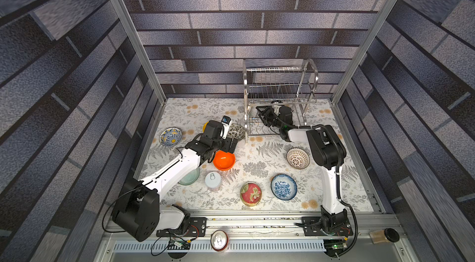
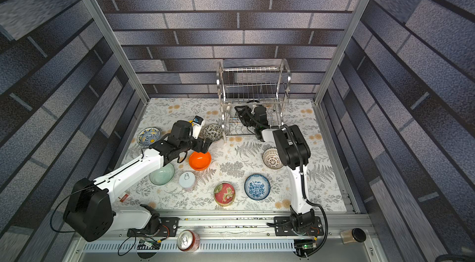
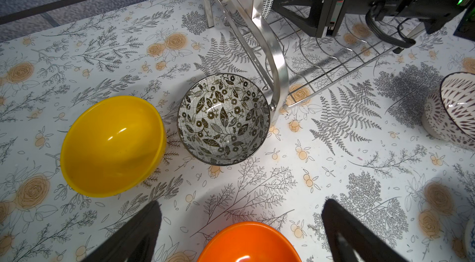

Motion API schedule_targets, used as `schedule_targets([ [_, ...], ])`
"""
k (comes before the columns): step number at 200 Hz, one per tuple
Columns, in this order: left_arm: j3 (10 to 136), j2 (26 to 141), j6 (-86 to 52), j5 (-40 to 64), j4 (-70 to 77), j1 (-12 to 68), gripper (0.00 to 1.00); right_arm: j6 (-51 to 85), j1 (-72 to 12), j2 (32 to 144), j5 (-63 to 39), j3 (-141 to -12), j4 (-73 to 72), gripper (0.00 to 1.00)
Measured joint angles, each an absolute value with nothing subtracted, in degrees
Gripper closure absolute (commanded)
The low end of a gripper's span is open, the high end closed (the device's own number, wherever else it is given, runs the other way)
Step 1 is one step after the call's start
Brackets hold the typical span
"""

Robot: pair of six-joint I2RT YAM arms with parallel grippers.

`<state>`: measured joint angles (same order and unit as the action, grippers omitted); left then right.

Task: Load bowls into a dish rack
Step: Place the bowl in the dish rack.

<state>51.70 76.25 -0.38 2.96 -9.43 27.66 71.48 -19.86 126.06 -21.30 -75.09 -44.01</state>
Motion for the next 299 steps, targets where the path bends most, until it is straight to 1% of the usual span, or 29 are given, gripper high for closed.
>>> schedule_targets([
  [123, 51.7, 76.2, -0.4, 3.0, -9.4, 27.3, 0.0, 67.6, -19.9, 123.2, -17.1, -73.9, -40.4, 0.4],
  [171, 51.8, 76.3, -0.4, 3.0, -9.5, 27.3, 0.0, 63.8, -19.9, 122.0, -16.6, -72.6, -39.2, 0.4],
  [208, 52.0, 77.0, -0.6, 3.0, -9.4, 27.3, 0.0, 58.7, -19.9, 120.5, -16.9, -71.2, -37.6, 0.38],
  [247, 52.0, 77.2, -0.9, 3.2, -9.4, 27.3, 0.0, 51.8, -19.9, 118.9, -18.2, -71.0, -36.1, 0.34],
  [299, 52.0, 77.2, -1.1, 3.2, -9.4, 27.3, 0.0, 44.7, -21.0, 118.8, -19.4, -71.1, -34.0, 0.31],
])
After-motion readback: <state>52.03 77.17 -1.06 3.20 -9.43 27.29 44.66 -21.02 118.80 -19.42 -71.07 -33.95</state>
